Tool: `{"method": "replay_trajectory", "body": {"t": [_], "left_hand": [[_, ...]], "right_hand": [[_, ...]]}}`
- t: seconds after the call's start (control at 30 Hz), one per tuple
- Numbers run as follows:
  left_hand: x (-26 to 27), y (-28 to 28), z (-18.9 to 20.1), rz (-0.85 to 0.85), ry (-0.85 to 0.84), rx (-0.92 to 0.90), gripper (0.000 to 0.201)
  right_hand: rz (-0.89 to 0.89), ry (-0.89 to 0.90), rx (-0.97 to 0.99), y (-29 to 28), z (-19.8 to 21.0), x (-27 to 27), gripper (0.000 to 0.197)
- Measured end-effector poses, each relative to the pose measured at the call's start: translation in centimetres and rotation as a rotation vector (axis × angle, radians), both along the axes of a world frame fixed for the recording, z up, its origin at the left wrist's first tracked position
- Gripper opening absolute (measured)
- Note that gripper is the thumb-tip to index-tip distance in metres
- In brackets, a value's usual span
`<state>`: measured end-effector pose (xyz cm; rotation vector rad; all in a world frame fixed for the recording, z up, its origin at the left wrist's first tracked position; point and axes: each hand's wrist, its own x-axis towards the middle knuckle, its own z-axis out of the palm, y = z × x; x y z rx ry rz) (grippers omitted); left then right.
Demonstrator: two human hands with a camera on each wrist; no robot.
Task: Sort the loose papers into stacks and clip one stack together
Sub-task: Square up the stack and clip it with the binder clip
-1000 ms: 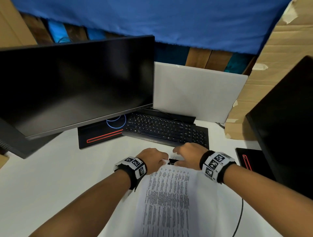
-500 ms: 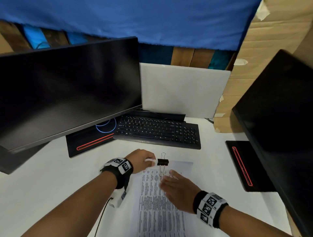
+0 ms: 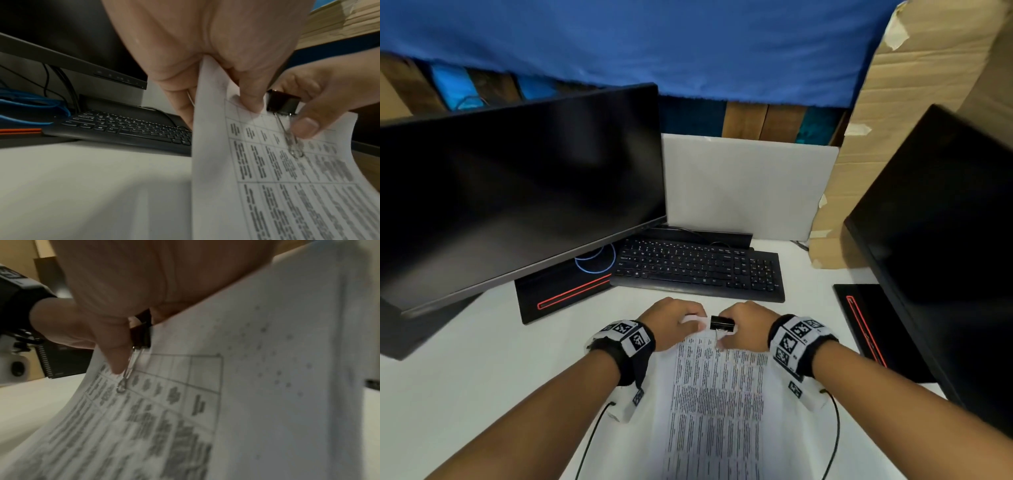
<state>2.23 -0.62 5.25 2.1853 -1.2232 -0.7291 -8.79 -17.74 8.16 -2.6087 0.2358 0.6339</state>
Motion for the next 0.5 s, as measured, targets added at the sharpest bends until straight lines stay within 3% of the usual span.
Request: {"method": "replay_trajectory", "body": {"t": [0.17, 0.37, 0.5], "left_hand": [[0.6, 0.6, 0.1, 0.058, 0.064, -0.006, 0.011], [1.0, 0.8, -1.5, 0.258, 0.188, -0.049, 0.008], [0.0, -0.1, -3.5, 0.470, 0.190, -0.052, 0.007]], "right_hand": [[-0.170, 0.001, 0.202, -1.6, -0.8, -0.8, 0.032], [-0.758, -0.078, 0.530, -3.9, -5.9, -7.4, 0.030], [-1.028, -0.171, 0.616, -1.1, -8.6, -9.2, 0.006]]}}
